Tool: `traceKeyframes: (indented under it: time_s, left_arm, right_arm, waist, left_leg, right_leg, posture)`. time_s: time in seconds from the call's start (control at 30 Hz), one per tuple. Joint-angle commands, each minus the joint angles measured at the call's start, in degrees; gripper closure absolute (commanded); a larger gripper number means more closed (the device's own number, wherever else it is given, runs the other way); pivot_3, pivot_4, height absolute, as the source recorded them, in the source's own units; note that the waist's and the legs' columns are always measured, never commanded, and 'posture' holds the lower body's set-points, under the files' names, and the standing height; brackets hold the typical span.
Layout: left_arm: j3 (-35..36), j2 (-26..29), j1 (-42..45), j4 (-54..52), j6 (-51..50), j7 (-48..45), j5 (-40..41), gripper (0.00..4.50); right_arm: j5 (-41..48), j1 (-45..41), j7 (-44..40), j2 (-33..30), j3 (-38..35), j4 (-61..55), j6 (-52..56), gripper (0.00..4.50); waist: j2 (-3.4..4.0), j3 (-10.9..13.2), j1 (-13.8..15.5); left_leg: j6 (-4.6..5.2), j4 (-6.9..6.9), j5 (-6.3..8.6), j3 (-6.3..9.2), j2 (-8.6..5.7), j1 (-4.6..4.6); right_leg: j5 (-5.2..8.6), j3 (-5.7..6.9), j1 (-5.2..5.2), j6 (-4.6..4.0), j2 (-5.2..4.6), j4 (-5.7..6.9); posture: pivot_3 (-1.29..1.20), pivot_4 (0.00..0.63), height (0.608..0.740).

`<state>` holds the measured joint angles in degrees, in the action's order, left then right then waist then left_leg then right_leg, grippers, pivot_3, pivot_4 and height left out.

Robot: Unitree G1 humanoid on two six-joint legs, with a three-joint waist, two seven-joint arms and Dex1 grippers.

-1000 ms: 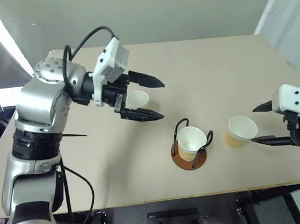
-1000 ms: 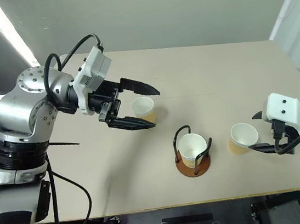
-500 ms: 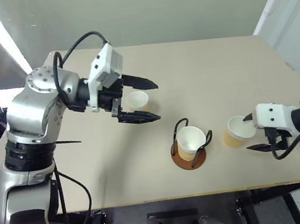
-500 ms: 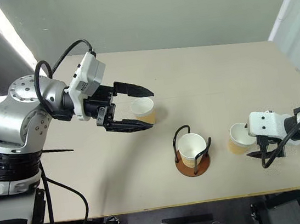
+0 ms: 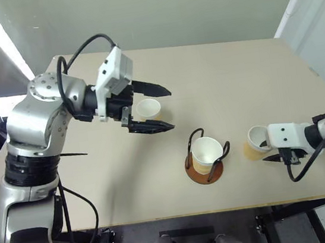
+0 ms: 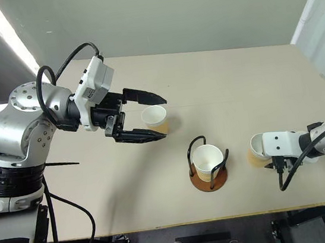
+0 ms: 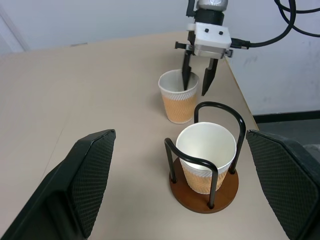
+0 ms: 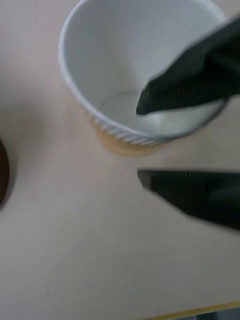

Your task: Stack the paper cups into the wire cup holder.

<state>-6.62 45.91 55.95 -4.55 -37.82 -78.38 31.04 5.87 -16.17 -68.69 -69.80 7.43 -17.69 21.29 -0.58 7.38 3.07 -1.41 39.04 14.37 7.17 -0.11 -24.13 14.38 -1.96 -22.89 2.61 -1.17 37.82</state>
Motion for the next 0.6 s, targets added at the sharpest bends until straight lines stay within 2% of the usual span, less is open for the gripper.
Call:
traceKeyframes:
  time_s: [0.03,0.07,0.37,0.5,0.6]
  left_arm:
    - [1.3,0.7,0.2,-1.2,0.7,0.0,0.0,0.0]
    - [1.2,0.8,0.0,-1.1,1.0,-0.1,-0.4,0.0]
    - [0.0,5.4,-3.7,-0.9,5.1,-2.8,-4.5,0.0]
    - [0.4,6.3,-5.2,-1.1,6.1,-3.0,-5.3,0.0]
    - [0.5,6.0,-5.3,-1.0,6.2,-2.8,-5.5,0.0]
  right_arm:
    - [-0.6,0.0,-0.5,-0.1,-1.0,-0.8,-0.8,4.29]
    - [-0.6,0.0,-0.5,-0.1,-1.2,-0.8,-0.8,4.47]
    - [5.0,-1.5,-2.8,-1.6,-7.9,-2.1,2.8,4.47]
    - [10.9,-8.1,-4.7,-2.6,-11.5,-5.4,7.5,4.47]
    - [13.8,-14.7,-6.1,-3.1,-11.2,-7.0,9.8,4.47]
  waist:
    - [0.0,0.0,0.0]
    - [0.0,0.0,0.0]
    - [0.0,0.0,-0.1]
    - [0.03,0.0,-0.3]
    - [0.04,0.0,-0.3]
  left_leg:
    - [0.0,0.0,0.0,0.0,0.0,0.0]
    - [0.0,0.0,0.0,0.0,0.0,0.0]
    - [0.0,-0.05,0.0,0.0,0.0,0.01]
    - [-0.01,-0.08,-0.01,-0.01,-0.01,0.01]
    - [-0.02,-0.11,-0.01,0.01,-0.01,0.01]
  right_leg:
    - [0.0,0.0,0.0,0.0,0.0,0.0]
    - [0.0,0.0,0.0,0.0,0.0,0.0]
    - [0.0,-0.02,0.0,0.0,0.0,-0.02]
    - [0.01,-0.04,-0.02,-0.02,0.0,-0.03]
    - [0.03,-0.03,-0.02,-0.05,0.01,-0.03]
  posture:
    - [0.0,0.15,0.74]
    - [0.0,0.15,0.74]
    - [0.0,0.15,0.74]
    - [0.0,0.15,0.74]
    - [0.0,0.15,0.74]
